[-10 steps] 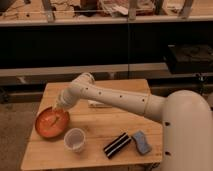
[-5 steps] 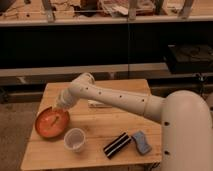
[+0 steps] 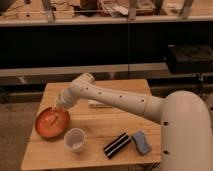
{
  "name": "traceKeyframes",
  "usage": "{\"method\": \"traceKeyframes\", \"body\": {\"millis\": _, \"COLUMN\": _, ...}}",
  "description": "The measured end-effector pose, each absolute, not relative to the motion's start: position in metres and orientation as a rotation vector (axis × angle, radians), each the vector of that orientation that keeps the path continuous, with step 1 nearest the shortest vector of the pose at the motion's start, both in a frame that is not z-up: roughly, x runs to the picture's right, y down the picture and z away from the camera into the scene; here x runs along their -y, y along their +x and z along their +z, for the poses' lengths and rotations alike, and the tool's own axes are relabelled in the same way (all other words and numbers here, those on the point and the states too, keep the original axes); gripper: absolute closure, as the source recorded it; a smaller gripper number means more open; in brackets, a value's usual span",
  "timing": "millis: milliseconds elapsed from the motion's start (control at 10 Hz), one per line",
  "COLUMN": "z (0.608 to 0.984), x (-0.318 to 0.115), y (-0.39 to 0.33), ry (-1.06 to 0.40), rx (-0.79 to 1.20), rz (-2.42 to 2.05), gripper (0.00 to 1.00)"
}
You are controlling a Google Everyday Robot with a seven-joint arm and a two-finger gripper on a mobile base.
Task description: Place the pepper in the ceramic bowl
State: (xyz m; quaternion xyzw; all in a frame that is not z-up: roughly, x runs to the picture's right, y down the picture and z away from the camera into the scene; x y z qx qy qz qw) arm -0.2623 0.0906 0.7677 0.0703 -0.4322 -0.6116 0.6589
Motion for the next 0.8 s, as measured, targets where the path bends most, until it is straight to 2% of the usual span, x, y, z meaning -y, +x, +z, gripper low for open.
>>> {"method": "traceKeyframes", "body": {"millis": 300, "z": 0.7699, "x": -0.0899, "y": -0.2636, "ry": 0.166, "rx": 0.983, "rz": -1.382, "gripper": 0.98}}
{"method": "traceKeyframes", "body": {"millis": 500, "z": 0.7711, "x": -0.0895, "y": -0.2638, "ry": 0.169, "rx": 0.985, "rz": -1.381, "gripper": 0.82}}
{"method": "traceKeyframes", "body": {"millis": 600, "z": 0.7716, "x": -0.089, "y": -0.2645, "ry": 0.172, "rx": 0.988, "rz": -1.378, "gripper": 0.79}}
{"method": "traceKeyframes", "body": {"millis": 800, "z": 0.7729, "x": -0.0883, "y": -0.2652, "ry": 0.176, "rx": 0.989, "rz": -1.375, "gripper": 0.79}}
